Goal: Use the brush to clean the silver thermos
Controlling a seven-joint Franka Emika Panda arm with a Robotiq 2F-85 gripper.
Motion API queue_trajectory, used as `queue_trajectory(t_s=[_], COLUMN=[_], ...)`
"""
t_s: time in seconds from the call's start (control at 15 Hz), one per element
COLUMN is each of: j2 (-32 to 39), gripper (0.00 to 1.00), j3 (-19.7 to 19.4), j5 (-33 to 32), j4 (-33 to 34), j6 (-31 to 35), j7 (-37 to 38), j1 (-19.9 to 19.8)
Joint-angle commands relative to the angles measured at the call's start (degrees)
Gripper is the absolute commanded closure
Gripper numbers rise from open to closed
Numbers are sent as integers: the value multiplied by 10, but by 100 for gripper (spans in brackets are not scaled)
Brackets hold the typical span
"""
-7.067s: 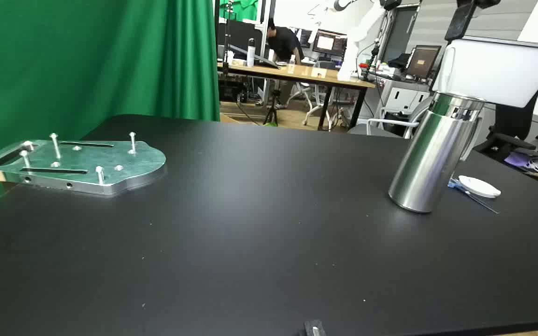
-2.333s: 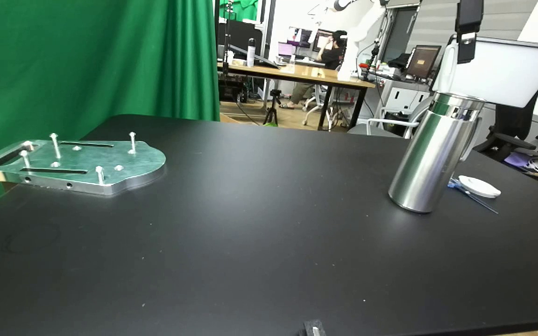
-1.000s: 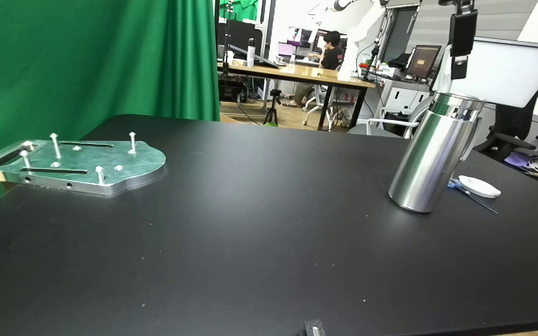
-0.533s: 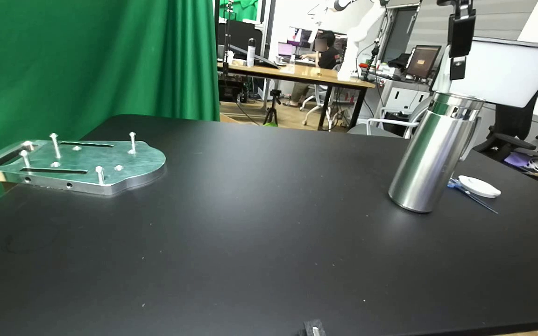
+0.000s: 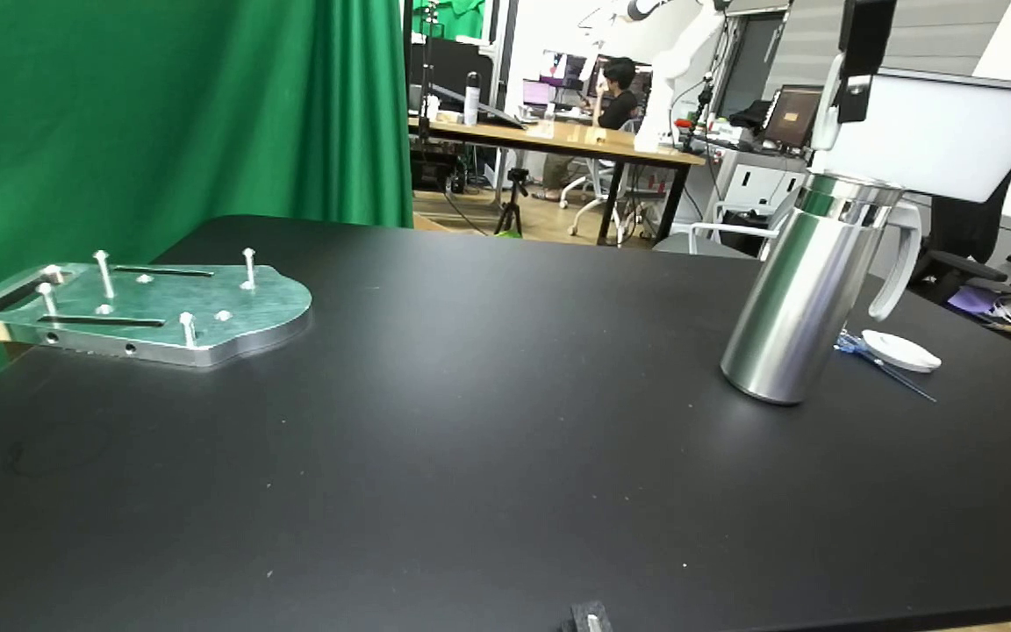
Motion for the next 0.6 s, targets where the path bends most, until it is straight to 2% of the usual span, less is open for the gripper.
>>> queue_trajectory(t_s=[0.0,0.53], j2=[-62,-163], gripper=[96,96], j3=[-6,-15], j5=[16,16], j4=[-26,-46], j6=[-5,-15], j7=[-24,-51], j1=[4,13])
